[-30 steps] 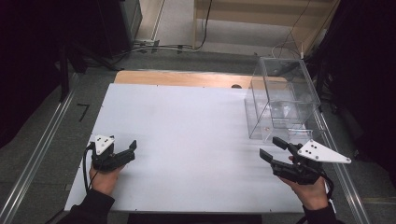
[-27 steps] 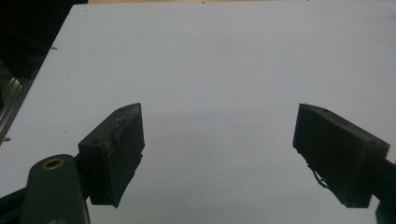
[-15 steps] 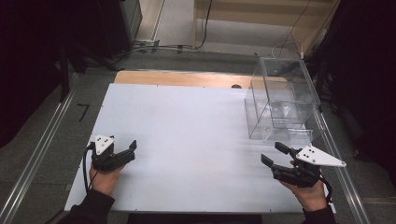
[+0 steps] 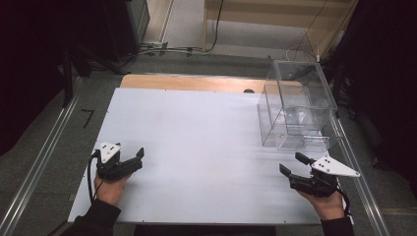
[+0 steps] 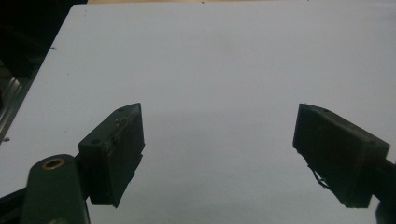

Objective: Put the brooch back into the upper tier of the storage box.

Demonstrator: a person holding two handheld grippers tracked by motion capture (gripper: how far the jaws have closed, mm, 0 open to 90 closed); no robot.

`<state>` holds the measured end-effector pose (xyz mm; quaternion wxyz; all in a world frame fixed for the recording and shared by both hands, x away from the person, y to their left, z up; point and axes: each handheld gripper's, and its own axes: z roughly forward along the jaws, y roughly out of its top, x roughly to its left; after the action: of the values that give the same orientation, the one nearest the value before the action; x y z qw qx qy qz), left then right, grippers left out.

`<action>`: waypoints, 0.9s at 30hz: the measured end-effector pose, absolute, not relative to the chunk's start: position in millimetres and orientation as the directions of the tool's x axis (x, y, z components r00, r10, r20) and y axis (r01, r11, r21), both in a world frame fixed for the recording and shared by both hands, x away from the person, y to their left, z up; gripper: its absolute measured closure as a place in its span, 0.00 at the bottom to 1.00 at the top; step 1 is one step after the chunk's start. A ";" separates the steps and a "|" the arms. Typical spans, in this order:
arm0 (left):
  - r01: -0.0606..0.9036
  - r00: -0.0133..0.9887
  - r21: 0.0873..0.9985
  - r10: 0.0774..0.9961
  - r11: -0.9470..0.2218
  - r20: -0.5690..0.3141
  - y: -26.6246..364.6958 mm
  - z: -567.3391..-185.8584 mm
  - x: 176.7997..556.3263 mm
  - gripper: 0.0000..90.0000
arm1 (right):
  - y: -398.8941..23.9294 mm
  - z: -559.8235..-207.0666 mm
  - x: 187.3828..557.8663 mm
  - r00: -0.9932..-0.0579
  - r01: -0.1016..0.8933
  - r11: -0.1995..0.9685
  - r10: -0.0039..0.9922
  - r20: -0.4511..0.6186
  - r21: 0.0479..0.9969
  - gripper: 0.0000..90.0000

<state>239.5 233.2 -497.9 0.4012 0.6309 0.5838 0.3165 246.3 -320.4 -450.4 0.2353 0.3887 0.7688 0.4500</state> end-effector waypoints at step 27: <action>0.483 0.118 0.876 0.991 0.003 -0.068 233.4 -497.8 239.4 0.19 | -340.9 -480.4 253.0 -0.507 0.468 0.288 0.862 -0.013 0.836 0.24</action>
<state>239.4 233.4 -497.8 0.4007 0.6311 0.5838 0.3168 253.0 -340.9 -480.4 0.2407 0.4343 0.7655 0.4092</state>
